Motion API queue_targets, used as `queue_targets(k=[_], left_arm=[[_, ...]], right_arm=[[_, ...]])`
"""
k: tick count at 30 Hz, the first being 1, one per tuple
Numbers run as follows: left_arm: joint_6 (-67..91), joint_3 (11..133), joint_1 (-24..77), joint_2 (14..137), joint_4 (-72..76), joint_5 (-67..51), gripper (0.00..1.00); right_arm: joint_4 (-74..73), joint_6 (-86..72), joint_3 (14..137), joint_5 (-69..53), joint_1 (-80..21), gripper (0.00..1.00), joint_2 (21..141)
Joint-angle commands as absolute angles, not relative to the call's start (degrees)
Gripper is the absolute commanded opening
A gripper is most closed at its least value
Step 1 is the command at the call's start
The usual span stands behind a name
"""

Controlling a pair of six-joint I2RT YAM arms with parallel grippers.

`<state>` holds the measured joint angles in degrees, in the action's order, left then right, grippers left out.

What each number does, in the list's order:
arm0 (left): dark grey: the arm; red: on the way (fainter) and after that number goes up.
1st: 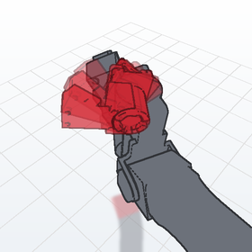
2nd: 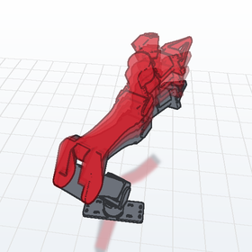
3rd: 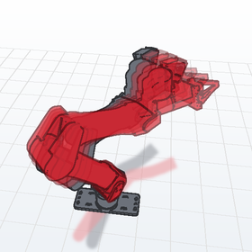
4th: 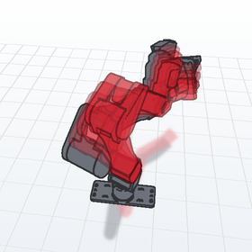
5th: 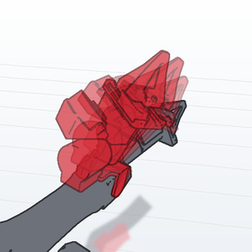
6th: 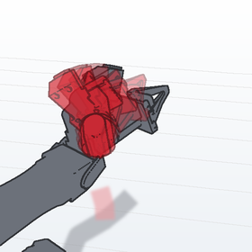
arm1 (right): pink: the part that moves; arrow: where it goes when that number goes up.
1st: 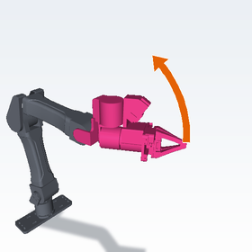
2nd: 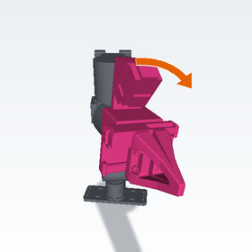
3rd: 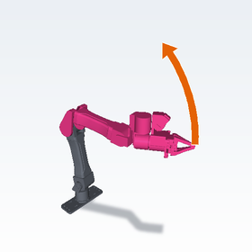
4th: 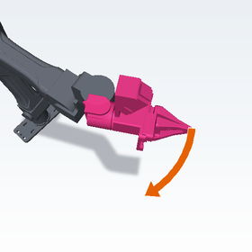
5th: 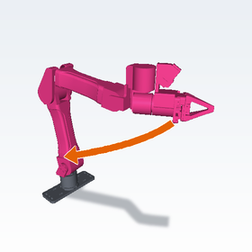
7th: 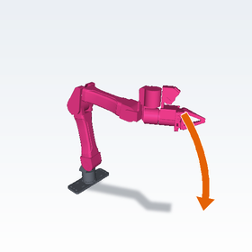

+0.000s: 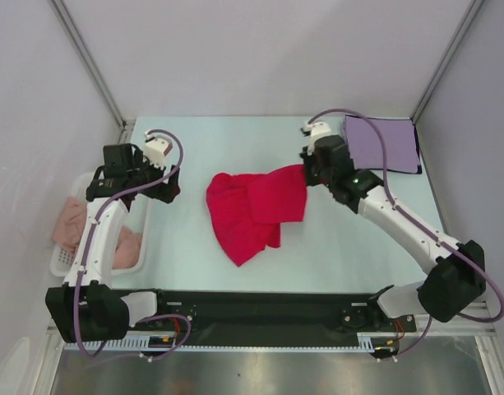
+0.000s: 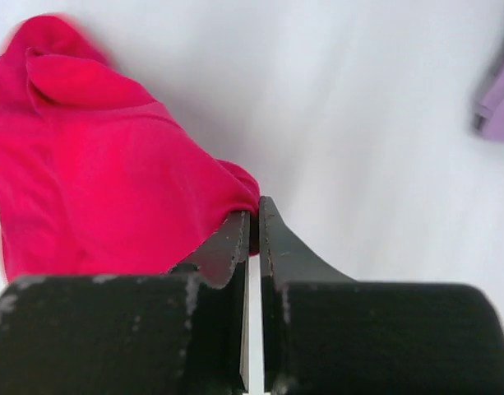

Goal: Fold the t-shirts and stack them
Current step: Flatten the tshirt out

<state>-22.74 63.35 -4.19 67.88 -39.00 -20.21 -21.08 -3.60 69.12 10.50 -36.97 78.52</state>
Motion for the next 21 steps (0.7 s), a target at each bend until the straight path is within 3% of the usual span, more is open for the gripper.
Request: queue_targets(k=[1,5,6,8,11,14,15,19,21], left_arm=[[-24.0,65.7,-3.1,69.5,-39.6,-26.3,0.86],[-23.8,66.8,1.9,72.5,-39.5,-24.5,0.81],[-23.8,67.3,4.4,73.8,-39.5,-23.4,0.80],[-23.9,67.8,7.8,75.1,-39.4,-22.2,0.80],[-23.9,68.1,11.0,78.2,-39.2,-20.7,0.80],[-24.1,66.4,17.1,81.2,-38.5,-18.6,0.80],[-24.5,64.5,18.6,81.9,-38.0,-18.1,0.82],[-26.1,60.4,27.9,85.2,-35.0,-14.2,0.90],[-26.9,58.8,32.9,86.3,-33.4,-11.8,0.97]], right_arm=[[-20.5,-9.0,69.7,4.0,-25.9,0.00,81.8],[-18.2,-14.1,76.0,2.0,-14.2,0.02,90.6],[-18.2,-16.0,77.8,2.0,-12.1,0.14,94.5],[-20.6,-17.1,83.1,1.5,-6.5,0.16,99.3],[-26.4,-19.2,88.2,1.8,-2.5,0.40,105.3],[-23.9,-17.8,81.9,1.7,-2.5,0.49,102.2],[-22.8,-17.4,79.2,1.5,-3.5,0.56,100.7],[-19.0,-17.5,68.8,-4.3,-5.0,0.67,92.2],[-17.8,-19.1,63.8,-8.6,-5.4,0.87,90.9]])
